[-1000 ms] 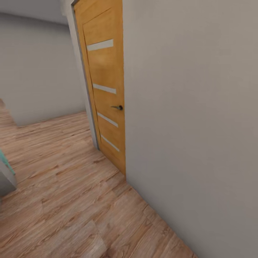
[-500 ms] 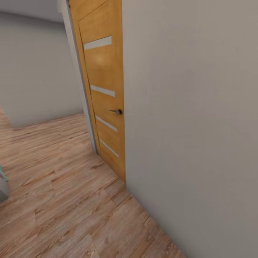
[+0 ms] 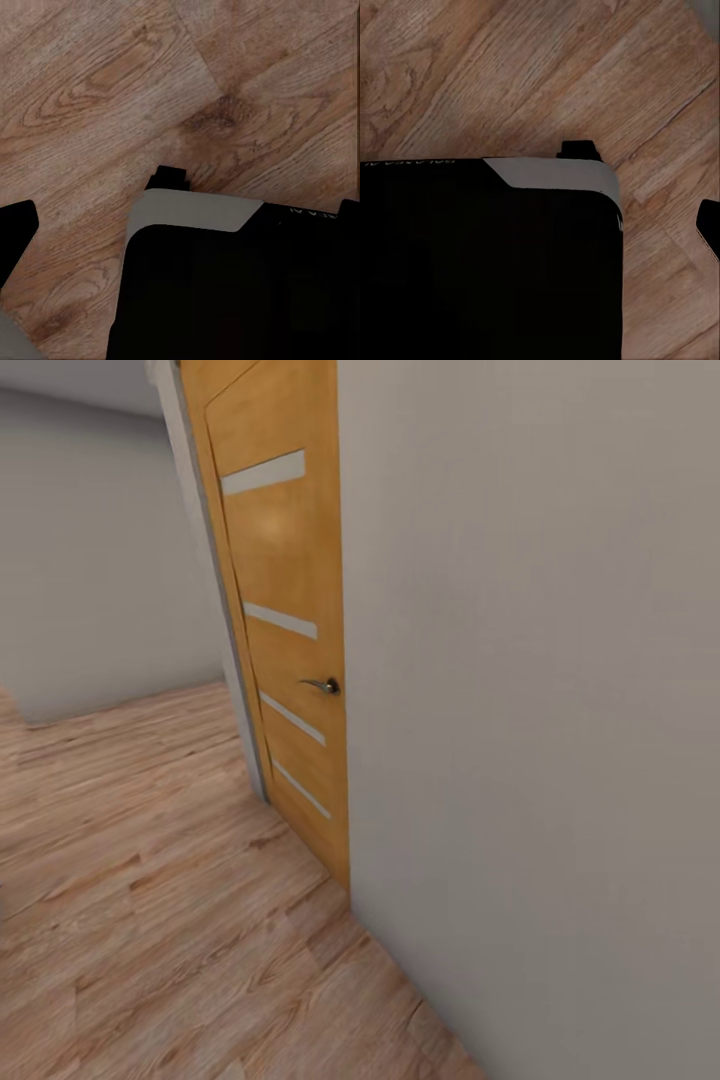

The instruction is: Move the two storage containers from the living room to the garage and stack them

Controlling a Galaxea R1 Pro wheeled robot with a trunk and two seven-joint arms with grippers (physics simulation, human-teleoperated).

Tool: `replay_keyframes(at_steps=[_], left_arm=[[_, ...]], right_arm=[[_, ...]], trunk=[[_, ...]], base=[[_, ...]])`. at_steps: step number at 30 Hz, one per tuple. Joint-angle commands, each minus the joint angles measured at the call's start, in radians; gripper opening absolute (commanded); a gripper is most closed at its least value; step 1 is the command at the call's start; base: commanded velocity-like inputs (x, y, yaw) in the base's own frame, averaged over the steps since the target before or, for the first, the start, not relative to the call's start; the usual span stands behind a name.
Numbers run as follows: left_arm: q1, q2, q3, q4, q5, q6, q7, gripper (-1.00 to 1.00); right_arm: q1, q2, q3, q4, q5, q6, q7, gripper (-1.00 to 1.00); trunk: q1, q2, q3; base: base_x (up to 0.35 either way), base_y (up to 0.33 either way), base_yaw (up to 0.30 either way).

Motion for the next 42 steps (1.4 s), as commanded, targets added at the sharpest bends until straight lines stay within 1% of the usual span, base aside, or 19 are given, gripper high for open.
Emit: replay_keyframes(at_steps=[1,5,8,19,30,42], left_arm=[[-0.001,0.000,-0.003,0.000,0.008,0.002,0.003,1.00],[-0.001,0.000,-0.003,0.000,0.008,0.002,0.003,1.00],[-0.001,0.000,-0.003,0.000,0.008,0.002,0.003,1.00],[-0.001,0.001,-0.003,0.000,0.008,0.002,0.003,1.00],[-0.001,0.001,-0.003,0.000,0.008,0.002,0.003,1.00],[-0.001,0.001,-0.003,0.000,0.008,0.002,0.003,1.00]], right_arm=[[-0.001,0.001,0.008,0.003,-0.009,-0.004,-0.001,1.00],[-0.001,0.001,0.008,0.003,-0.009,0.002,-0.001,1.00],[-0.001,0.007,0.009,0.003,-0.009,0.005,-0.002,1.00],[-0.001,0.010,0.009,0.003,-0.006,0.008,-0.002,1.00],[0.000,0.009,0.009,0.003,-0.006,0.005,-0.004,1.00],[0.000,0.009,0.009,0.003,-0.006,0.003,-0.004,1.00]], trunk=[[0.001,-0.001,-0.001],[0.001,-0.001,-0.001],[0.001,-0.001,-0.001],[0.001,-0.001,-0.001],[0.001,-0.001,-0.001],[0.001,-0.001,-0.001]], base=[[0.322,0.000,0.000],[0.323,0.000,0.000],[0.322,0.000,0.023],[0.289,0.000,0.268],[0.110,0.000,0.300],[0.015,0.000,0.300]])
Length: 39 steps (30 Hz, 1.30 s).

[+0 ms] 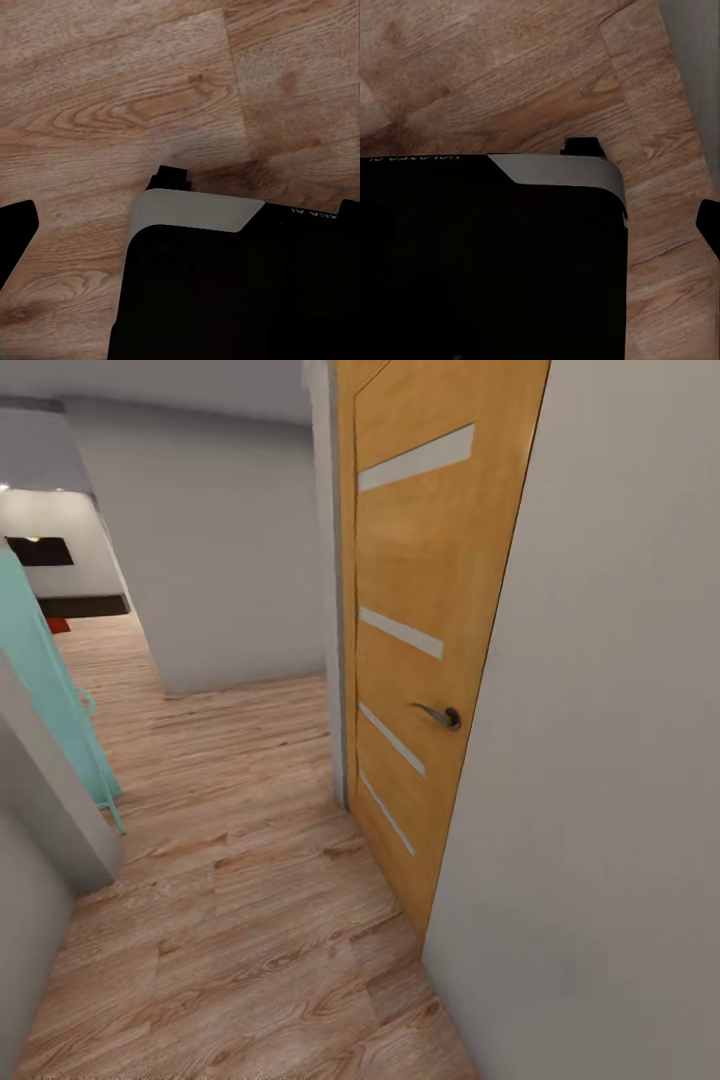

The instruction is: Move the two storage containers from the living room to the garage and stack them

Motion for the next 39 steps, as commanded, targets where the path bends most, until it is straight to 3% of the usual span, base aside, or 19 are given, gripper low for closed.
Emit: replay_keyframes(at_steps=[1,22,27,39], left_arm=[[-0.001,0.000,-0.003,0.000,0.008,0.002,0.003,1.00],[-0.001,0.000,-0.003,0.000,0.008,0.002,0.004,1.00],[-0.001,0.000,-0.003,0.000,0.008,0.003,0.003,1.00],[-0.001,0.001,-0.003,0.000,0.008,0.003,0.003,1.00]], right_arm=[[-0.001,0.001,0.008,0.003,-0.009,-0.004,-0.001,1.00],[-0.001,-0.001,0.008,0.003,-0.009,-0.005,0.000,1.00],[-0.001,-0.003,0.008,0.003,-0.009,-0.006,0.001,1.00],[-0.001,-0.007,0.008,0.003,-0.009,-0.007,0.002,1.00]], trunk=[[0.000,-0.001,-0.001],[0.000,-0.001,-0.001],[0.000,-0.001,-0.001],[0.000,-0.001,-0.001]], base=[[0.001,0.000,0.300],[0.006,0.000,0.300],[0.263,0.000,0.216],[0.320,0.000,0.013]])
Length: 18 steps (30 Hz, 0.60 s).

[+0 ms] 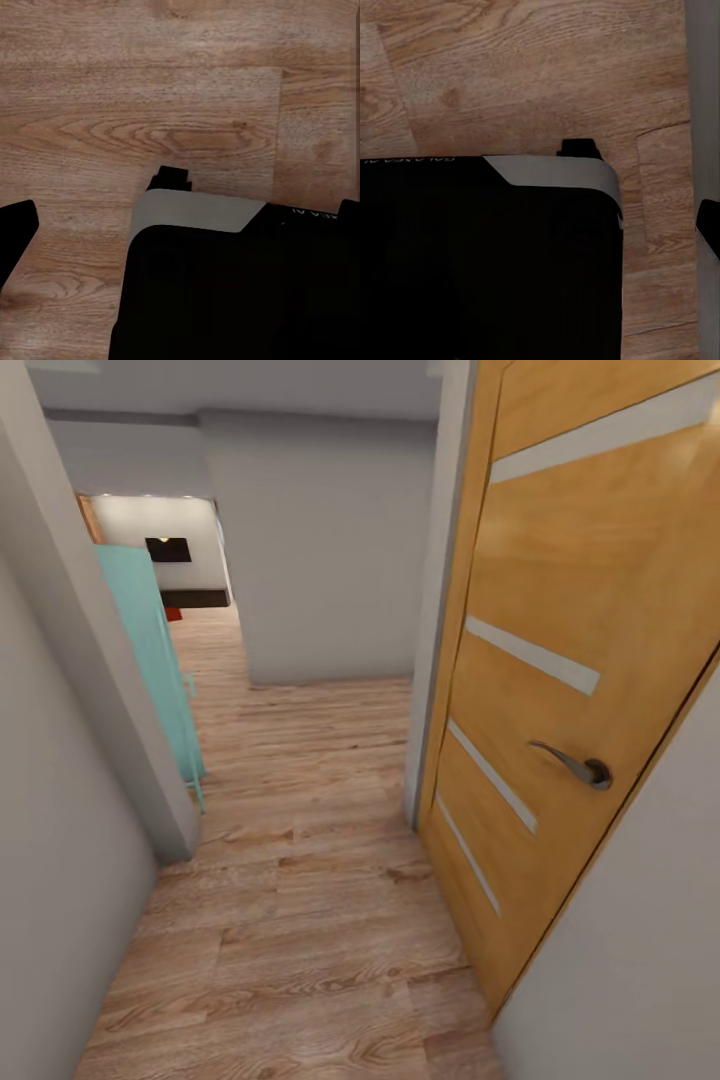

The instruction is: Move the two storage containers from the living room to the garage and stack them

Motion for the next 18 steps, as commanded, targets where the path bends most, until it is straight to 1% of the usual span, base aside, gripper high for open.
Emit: replay_keyframes(at_steps=[1,4,6,10,18], left_arm=[[-0.001,0.000,-0.003,0.000,0.008,0.002,0.003,1.00],[-0.001,0.000,-0.003,0.000,0.008,0.002,0.003,1.00],[-0.001,0.000,-0.003,0.000,0.008,0.002,0.003,1.00],[-0.001,0.000,-0.003,0.000,0.008,0.002,0.003,1.00],[-0.001,-0.002,-0.003,0.000,0.008,0.002,0.003,1.00]], right_arm=[[-0.001,0.001,0.008,0.003,-0.009,-0.004,-0.001,1.00],[-0.001,0.003,0.008,0.003,-0.009,-0.004,-0.001,1.00],[-0.001,0.003,0.009,0.003,-0.009,-0.004,-0.001,1.00],[-0.001,0.003,0.009,0.003,-0.009,-0.004,-0.001,1.00],[-0.001,0.003,0.009,0.003,-0.009,-0.004,-0.001,1.00]], trunk=[[0.001,-0.001,-0.001],[0.001,-0.001,-0.001],[0.001,-0.001,-0.001],[0.001,-0.001,-0.001],[0.001,-0.001,-0.001]], base=[[0.323,0.000,0.000],[0.323,0.000,0.004],[0.323,0.000,0.100],[0.323,0.000,0.225],[0.323,0.000,0.266]])
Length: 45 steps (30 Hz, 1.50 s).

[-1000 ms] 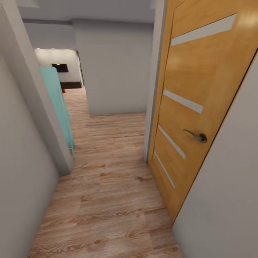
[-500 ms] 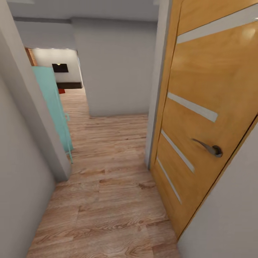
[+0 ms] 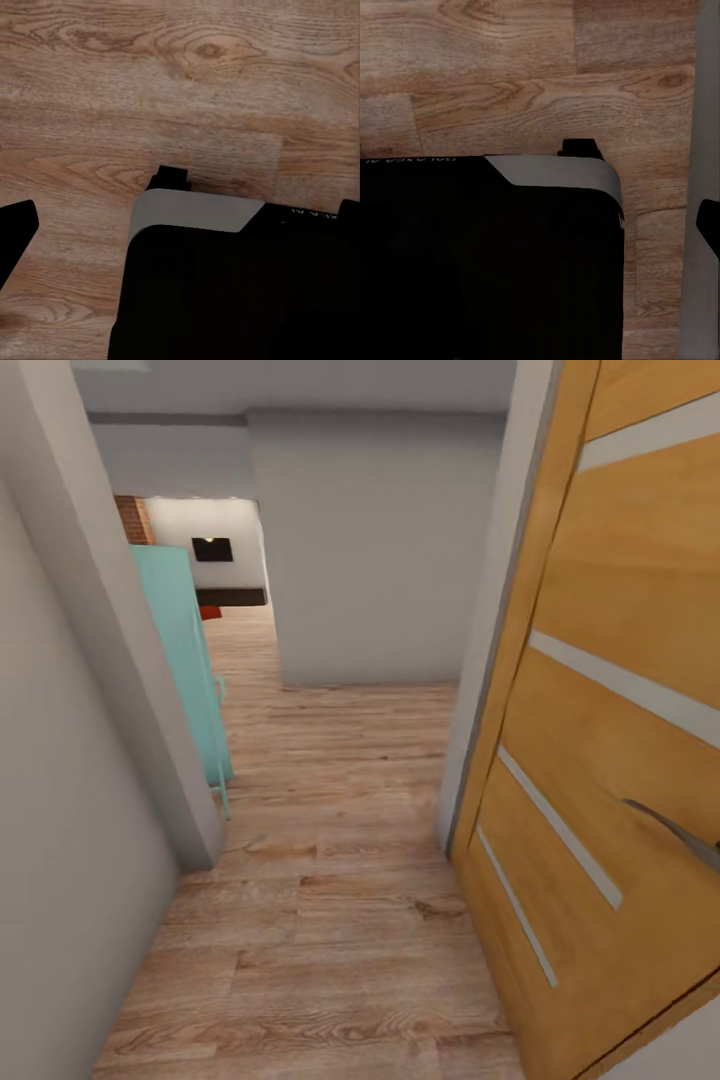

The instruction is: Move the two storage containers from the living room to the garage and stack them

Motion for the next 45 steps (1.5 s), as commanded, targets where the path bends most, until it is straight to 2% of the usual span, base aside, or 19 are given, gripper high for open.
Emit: replay_keyframes(at_steps=[1,18,45], left_arm=[[-0.001,0.000,-0.003,0.000,0.008,0.002,0.003,1.00],[-0.001,0.000,-0.003,0.000,0.008,0.002,0.003,1.00],[-0.001,0.000,-0.003,0.000,0.008,0.002,0.003,1.00]], right_arm=[[-0.001,0.001,0.008,0.003,-0.009,-0.004,-0.001,1.00],[-0.001,0.000,0.008,0.003,-0.009,-0.004,-0.001,1.00],[-0.001,-0.001,0.008,0.003,-0.009,-0.004,-0.001,1.00]], trunk=[[0.001,-0.001,-0.001],[0.001,-0.001,-0.001],[0.001,-0.001,-0.001]], base=[[0.323,0.000,0.271],[0.323,0.000,0.251],[0.323,0.000,0.007]])
